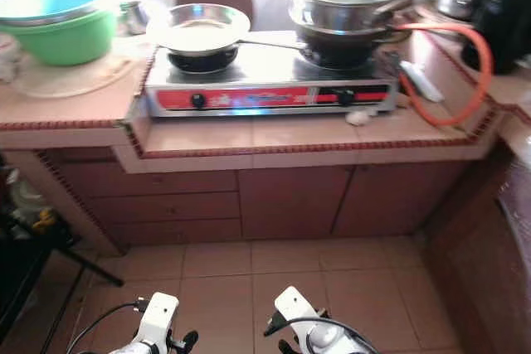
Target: Kitchen organization
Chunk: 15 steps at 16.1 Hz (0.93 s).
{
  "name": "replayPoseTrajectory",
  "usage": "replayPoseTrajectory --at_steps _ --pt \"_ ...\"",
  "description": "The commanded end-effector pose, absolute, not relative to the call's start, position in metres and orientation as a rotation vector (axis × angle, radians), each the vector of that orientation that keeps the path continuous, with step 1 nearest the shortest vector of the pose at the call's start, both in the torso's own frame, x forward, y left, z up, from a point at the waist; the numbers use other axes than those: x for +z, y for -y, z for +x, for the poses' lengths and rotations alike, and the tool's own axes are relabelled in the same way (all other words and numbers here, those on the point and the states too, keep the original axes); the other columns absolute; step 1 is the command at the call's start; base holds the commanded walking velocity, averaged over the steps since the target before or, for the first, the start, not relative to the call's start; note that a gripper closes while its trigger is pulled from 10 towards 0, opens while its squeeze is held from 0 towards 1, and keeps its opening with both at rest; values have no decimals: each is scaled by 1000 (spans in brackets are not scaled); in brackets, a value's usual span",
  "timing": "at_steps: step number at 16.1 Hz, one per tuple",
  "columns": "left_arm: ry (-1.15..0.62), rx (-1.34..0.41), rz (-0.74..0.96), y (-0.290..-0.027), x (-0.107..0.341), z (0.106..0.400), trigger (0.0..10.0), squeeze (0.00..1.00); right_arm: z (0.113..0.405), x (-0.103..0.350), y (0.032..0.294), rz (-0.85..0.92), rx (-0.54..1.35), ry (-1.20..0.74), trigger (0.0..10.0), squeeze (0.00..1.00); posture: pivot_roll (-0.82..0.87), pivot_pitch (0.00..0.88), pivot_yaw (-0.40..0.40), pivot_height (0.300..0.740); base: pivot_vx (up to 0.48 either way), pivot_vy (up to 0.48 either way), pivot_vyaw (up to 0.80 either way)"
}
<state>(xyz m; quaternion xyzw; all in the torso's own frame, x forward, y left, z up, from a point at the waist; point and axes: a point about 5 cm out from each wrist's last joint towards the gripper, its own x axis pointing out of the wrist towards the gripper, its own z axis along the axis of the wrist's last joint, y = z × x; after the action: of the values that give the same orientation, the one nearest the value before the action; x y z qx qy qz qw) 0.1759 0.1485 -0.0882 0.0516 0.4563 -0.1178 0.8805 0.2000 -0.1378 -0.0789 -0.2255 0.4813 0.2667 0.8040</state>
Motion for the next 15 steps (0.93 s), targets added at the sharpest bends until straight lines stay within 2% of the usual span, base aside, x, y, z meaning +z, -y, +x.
replayPoseTrajectory --at_steps 1,2,3,4,5,7,12,15 --pt "-972 -240 123 -150 -91 171 10000 0 197 -81 140 -476 552 -1038 10000 0 -90 0 30 740 0 0 0" --pt "-977 -208 129 -152 -91 171 10000 0 198 -81 144 -461 491 -1044 10000 0 -90 0 30 740 0 0 0" --pt "-982 -175 121 -154 -92 170 10000 0 199 -80 147 -368 404 -1059 10000 0 -92 0 30 740 0 0 0" --pt "-985 -146 92 -156 -92 170 10000 0 201 -79 149 -266 332 -1070 10000 0 -92 0 30 740 0 0 0" --pt "-986 -90 35 -167 -91 169 10000 0 204 -78 150 -92 215 -1082 10000 0 -92 0 33 740 0 0 0" --pt "-981 -59 -13 -172 -91 169 10000 0 206 -76 148 18 171 -1081 10000 0 -97 3 36 740 0 0 0" --pt "-949 -96 -99 -165 -88 175 10000 0 207 -76 144 16 214 -1084 10000 0 -108 5 45 740 0 0 0" --pt "-953 -119 -89 -163 -89 174 10000 0 205 -77 145 -22 244 -1093 10000 0 -111 3 41 740 0 0 0"
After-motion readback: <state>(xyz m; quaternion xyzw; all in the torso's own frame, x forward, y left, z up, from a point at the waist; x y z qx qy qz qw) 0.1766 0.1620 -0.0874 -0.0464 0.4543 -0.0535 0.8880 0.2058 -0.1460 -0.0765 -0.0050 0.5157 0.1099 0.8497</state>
